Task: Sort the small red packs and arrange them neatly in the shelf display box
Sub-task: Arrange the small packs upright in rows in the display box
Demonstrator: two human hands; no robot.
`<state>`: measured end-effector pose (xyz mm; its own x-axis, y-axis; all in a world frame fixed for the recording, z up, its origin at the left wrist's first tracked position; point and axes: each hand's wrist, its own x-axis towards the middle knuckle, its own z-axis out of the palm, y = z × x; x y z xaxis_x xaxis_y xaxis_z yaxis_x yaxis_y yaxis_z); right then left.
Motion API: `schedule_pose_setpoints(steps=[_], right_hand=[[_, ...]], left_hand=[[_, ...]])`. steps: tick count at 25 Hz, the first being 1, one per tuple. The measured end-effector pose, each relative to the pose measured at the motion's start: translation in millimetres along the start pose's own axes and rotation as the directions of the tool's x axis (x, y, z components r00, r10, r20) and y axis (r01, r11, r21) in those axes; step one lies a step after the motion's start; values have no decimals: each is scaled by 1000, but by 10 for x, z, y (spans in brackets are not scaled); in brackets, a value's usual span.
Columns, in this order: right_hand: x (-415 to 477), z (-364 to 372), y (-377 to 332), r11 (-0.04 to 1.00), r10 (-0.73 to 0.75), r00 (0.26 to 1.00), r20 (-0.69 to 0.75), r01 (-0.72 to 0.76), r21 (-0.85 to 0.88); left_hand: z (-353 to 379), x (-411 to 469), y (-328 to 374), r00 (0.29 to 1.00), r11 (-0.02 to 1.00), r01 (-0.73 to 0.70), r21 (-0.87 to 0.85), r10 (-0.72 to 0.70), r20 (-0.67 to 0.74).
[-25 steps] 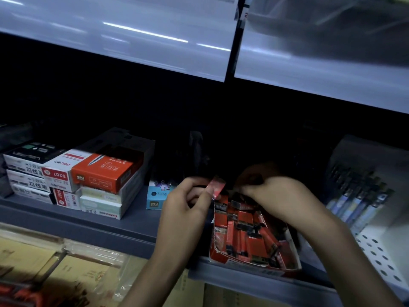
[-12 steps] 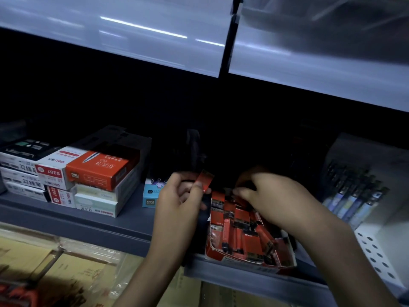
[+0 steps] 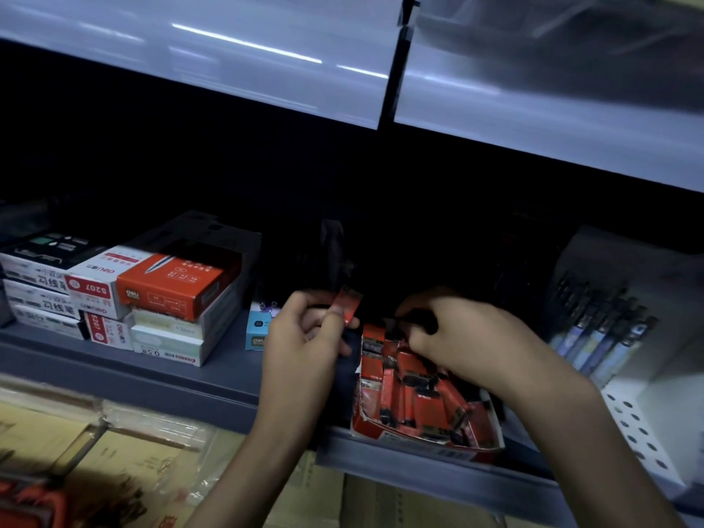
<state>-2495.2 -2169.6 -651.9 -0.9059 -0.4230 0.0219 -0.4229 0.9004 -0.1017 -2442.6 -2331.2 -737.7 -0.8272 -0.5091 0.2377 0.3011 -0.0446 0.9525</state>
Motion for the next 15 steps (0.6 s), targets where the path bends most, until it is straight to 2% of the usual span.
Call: schedule_pose_setpoints(steps=[3,6,11,13,15], right_hand=[[34,74,44,1000,2,1000,19,-2,-4],[30,74,100,992,46,998,37,-50,118],[-80,-109,96,951,126,992,-30,-112,287],[-141,-182,106,940,116,989,-91,-79,332],[-212,-251,99,873,68,981,-183,30,487]], left_hand=[[20,-13,6,1000,1000,-3,-13,3,4],[30,-24,15,1000,1000,-3,-18,3,12],[18,-5,4,1000,1000,-9,-9,9,19],[9,-6,0,1000,1000,-19,0,19,20],[2,-19,18,998,999,-39,-4,40,50]])
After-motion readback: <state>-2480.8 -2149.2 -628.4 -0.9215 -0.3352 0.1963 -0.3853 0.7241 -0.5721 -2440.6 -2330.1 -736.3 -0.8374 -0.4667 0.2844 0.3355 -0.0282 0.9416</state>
